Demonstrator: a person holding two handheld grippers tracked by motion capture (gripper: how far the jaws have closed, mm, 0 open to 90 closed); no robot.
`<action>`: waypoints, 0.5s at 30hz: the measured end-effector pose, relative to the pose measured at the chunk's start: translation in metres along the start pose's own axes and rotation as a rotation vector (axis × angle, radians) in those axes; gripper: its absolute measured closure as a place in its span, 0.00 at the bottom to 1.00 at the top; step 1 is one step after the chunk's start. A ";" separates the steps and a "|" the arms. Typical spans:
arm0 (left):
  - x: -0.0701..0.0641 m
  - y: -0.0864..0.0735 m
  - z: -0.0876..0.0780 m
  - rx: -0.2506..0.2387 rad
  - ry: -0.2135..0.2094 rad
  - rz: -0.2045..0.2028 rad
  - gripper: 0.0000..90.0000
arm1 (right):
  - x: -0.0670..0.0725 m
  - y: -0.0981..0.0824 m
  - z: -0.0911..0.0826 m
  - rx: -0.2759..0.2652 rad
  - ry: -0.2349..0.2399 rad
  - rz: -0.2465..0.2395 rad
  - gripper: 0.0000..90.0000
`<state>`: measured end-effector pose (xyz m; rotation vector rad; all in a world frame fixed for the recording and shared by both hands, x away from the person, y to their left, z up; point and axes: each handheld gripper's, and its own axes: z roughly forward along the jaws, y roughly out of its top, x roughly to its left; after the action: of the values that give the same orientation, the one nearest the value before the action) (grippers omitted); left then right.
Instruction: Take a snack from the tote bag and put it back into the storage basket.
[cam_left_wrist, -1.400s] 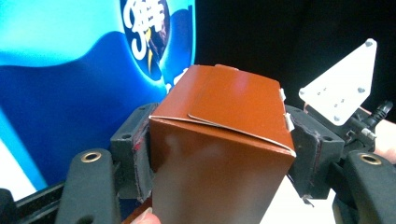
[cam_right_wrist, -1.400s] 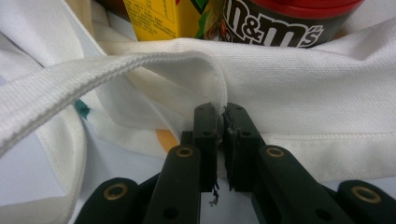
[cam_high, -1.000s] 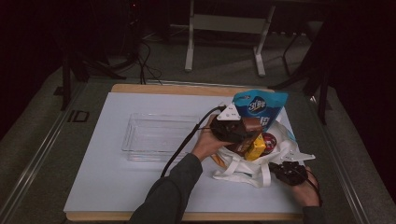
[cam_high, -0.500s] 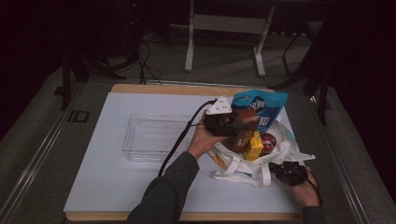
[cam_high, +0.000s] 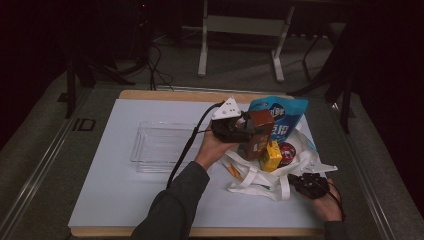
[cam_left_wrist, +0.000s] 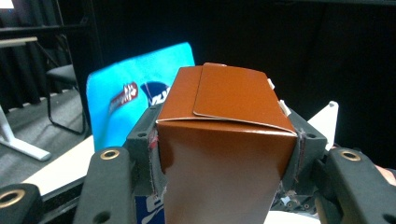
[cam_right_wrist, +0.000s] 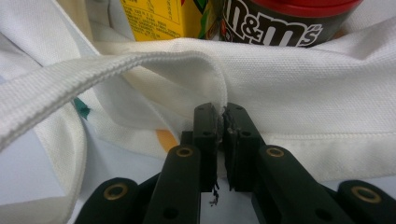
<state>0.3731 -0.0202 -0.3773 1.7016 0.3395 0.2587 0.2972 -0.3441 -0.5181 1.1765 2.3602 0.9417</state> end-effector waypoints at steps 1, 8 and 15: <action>-0.001 0.002 -0.002 0.000 0.001 0.006 0.48 | 0.000 0.000 0.000 0.000 0.000 0.000 0.93; -0.003 0.014 -0.015 -0.003 -0.001 0.022 0.48 | 0.000 0.000 0.000 0.000 -0.001 -0.001 0.93; 0.000 0.020 -0.028 -0.016 0.007 0.019 0.48 | 0.000 0.000 0.000 0.000 -0.001 0.001 0.93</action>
<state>0.3650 0.0027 -0.3531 1.6895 0.3261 0.2801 0.2971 -0.3441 -0.5181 1.1774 2.3590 0.9417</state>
